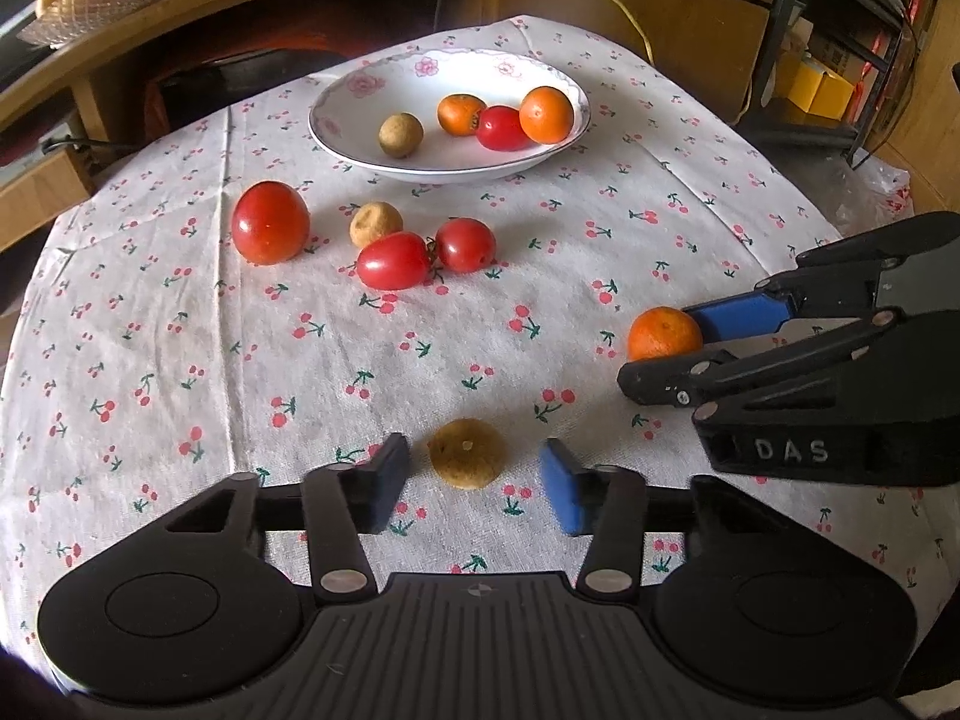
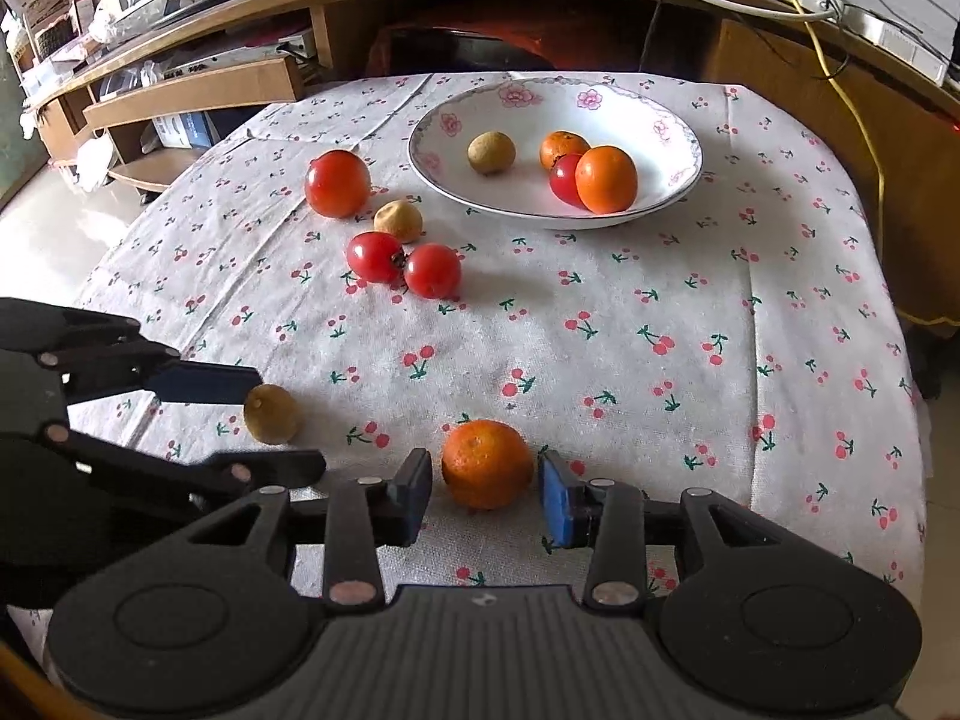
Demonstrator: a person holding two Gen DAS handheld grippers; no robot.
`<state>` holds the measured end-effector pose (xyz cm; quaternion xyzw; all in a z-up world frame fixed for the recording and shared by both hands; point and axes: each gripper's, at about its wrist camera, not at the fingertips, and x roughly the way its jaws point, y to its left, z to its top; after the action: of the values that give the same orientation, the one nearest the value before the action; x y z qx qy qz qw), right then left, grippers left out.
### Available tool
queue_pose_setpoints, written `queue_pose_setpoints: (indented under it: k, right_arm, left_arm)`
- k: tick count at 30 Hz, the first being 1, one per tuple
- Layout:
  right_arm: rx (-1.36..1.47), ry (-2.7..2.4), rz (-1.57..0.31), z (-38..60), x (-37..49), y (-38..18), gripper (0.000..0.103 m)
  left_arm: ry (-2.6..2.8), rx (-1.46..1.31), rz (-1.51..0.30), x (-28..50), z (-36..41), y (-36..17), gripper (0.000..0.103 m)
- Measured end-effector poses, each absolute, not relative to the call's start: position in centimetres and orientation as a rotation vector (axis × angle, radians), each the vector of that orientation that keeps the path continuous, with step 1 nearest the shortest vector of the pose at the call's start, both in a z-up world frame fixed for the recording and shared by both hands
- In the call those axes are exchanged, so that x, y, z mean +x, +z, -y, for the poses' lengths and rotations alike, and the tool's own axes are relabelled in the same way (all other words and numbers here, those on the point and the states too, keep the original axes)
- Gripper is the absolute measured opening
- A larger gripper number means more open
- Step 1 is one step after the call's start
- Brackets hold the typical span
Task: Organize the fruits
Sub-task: 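Lift the tangerine with the right tool while the left tool lifts the potato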
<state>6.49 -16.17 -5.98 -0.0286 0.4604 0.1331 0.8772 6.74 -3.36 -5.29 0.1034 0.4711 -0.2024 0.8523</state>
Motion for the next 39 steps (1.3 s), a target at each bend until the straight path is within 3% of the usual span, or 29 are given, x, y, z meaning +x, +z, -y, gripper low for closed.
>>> queue_pose_setpoints:
  k: [11,34,39]
  right_arm:
    - [-0.079,0.271,-0.971,15.51,6.47,-5.87,0.032]
    - [-0.055,0.270,-0.951,15.37,7.05,-5.31,0.032]
    - [-0.049,0.260,-0.955,15.69,7.13,-5.41,0.032]
  left_arm:
    - [-0.436,0.215,-0.999,6.89,3.49,-5.06,0.035]
    - [-0.441,0.201,-0.973,7.47,3.82,-4.40,0.031]
    - [-0.454,0.207,-0.966,6.94,3.36,-4.50,0.035]
